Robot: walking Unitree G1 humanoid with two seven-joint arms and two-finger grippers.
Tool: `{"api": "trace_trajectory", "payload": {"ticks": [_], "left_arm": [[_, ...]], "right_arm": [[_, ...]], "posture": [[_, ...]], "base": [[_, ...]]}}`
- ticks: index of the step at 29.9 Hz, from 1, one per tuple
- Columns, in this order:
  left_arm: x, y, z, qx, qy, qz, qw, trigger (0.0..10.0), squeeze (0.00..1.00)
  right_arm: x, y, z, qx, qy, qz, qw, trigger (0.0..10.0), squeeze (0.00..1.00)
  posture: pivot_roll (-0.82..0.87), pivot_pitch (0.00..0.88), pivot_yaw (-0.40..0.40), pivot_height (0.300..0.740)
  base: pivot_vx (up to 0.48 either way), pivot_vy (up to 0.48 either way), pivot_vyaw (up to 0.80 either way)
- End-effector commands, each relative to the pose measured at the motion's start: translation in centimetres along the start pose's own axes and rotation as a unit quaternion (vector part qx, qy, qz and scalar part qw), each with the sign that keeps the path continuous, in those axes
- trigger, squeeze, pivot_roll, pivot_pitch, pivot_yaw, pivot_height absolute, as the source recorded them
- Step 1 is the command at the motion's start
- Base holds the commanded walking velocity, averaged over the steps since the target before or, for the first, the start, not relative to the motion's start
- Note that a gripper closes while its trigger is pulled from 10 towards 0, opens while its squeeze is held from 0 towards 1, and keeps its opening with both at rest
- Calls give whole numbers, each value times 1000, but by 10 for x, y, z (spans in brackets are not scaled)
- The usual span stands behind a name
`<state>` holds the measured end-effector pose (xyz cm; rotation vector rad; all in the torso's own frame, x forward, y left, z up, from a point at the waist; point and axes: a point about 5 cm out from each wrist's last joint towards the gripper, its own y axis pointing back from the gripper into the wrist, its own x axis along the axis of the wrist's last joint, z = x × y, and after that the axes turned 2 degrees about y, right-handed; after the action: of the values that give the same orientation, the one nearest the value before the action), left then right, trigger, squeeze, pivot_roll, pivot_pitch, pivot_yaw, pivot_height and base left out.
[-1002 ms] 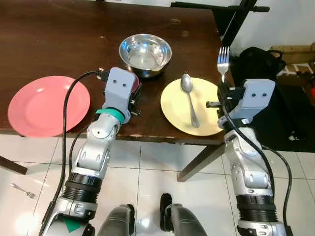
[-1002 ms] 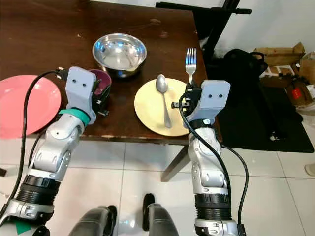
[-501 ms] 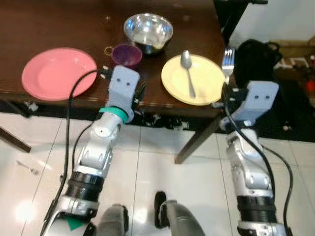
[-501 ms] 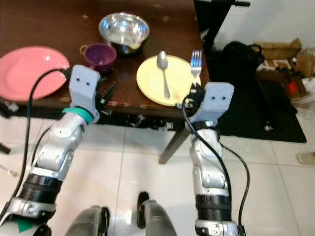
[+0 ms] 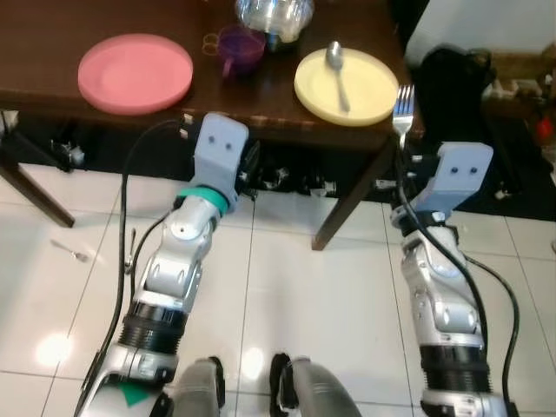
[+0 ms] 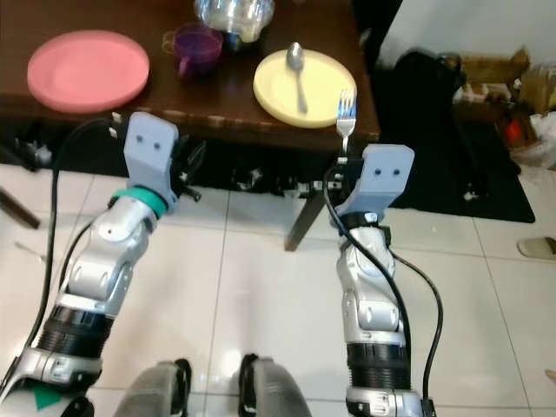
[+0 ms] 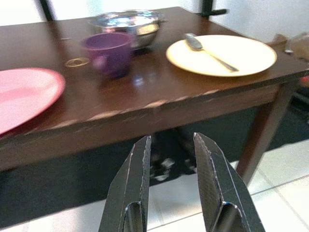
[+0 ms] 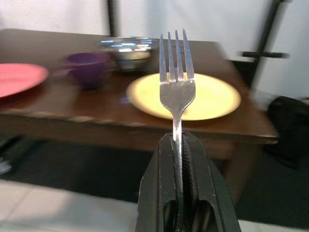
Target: Setting the table
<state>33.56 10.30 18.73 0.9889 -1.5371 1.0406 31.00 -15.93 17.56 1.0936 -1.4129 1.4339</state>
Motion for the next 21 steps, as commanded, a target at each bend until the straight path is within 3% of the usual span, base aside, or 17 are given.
{"api": "trace_trajectory", "payload": {"ticks": [1, 11, 21], "left_arm": [[-6, 2, 4, -5, 5, -10, 1000, 10000, 0], [-6, 1, 4, -6, 5, -9, 1000, 10000, 0], [-6, 1, 5, -9, 11, -13, 1000, 10000, 0]], "right_arm": [[-1, 2, 4, -7, 0, -1, 1000, 10000, 0], [-2, 2, 4, -5, 1, -2, 1000, 10000, 0], [-3, 3, 3, -5, -17, -4, 1000, 10000, 0]], "posture": [[85, 98, -16, 740], [84, 95, -16, 740], [84, 98, -13, 740]], "base": [[-364, 0, 0], [-353, 0, 0], [0, 0, 0]]}}
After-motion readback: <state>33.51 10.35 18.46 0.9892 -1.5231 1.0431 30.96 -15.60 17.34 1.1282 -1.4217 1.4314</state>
